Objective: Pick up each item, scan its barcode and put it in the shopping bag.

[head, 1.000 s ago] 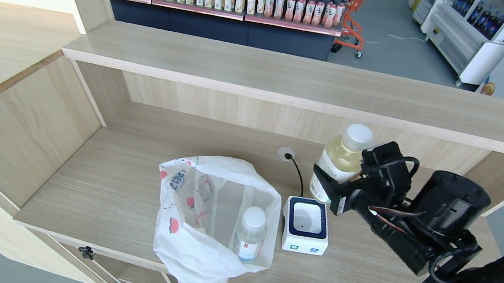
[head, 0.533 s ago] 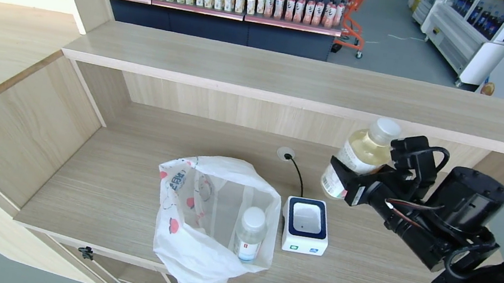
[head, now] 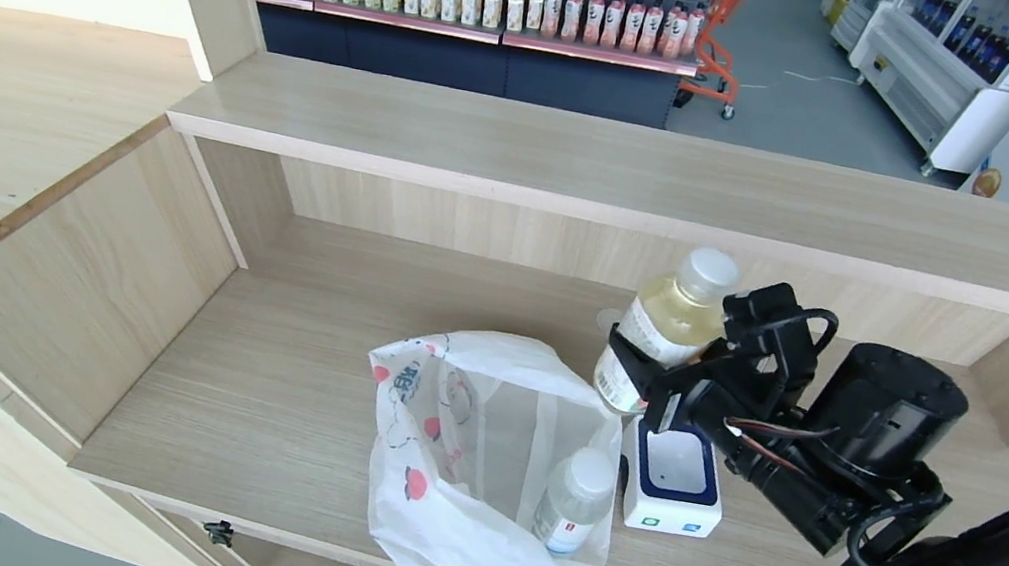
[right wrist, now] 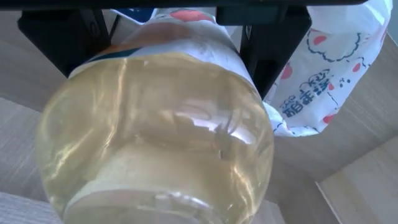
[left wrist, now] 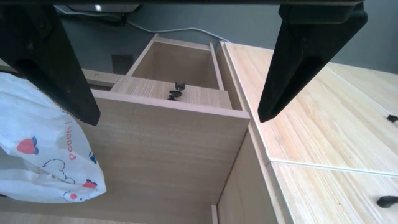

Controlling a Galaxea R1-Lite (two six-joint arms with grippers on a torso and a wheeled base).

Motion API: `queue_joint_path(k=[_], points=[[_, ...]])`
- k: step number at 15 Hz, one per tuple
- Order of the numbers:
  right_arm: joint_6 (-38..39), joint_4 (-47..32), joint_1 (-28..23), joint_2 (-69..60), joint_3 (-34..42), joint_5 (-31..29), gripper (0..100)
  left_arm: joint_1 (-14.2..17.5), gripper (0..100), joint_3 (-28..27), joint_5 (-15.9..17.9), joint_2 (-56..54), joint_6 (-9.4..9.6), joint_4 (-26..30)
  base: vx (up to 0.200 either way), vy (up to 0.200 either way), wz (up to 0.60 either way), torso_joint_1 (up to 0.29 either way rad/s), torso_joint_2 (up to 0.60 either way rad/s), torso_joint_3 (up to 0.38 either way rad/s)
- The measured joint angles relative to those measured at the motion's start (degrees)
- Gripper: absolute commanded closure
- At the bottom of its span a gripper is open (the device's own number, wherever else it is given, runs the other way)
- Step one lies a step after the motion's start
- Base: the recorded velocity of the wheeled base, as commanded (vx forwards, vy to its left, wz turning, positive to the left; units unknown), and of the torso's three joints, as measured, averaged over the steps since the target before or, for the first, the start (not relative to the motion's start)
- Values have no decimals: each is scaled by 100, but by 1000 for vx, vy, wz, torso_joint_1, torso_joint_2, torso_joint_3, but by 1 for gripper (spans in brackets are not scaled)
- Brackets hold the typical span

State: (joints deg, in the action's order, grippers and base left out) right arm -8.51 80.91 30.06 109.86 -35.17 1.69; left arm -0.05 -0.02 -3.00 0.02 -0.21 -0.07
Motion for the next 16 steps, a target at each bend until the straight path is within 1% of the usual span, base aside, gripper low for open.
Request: queue_joint_path(k=[3, 6, 7, 11, 16], points=[[-260, 123, 135, 201, 52, 165, 100, 5, 0, 2, 5, 0, -1, 2, 0, 0, 0, 0, 0, 0], [-427, 794, 116, 463, 235, 394, 100, 5, 0, 2, 2, 0, -1, 2, 0, 0, 0, 0, 0, 0], [-497, 886, 87, 560, 340, 440, 100, 5, 0, 2, 5, 0, -4, 0, 0, 0, 0, 0, 0, 0], [-539, 903, 65, 756, 533, 512, 100, 5, 0, 2, 2, 0, -4, 0, 0, 0, 0, 0, 0, 0], [-523, 903, -99, 933, 530, 834, 100, 5, 0, 2, 2, 0, -1, 0, 0, 0, 0, 0, 0, 0]])
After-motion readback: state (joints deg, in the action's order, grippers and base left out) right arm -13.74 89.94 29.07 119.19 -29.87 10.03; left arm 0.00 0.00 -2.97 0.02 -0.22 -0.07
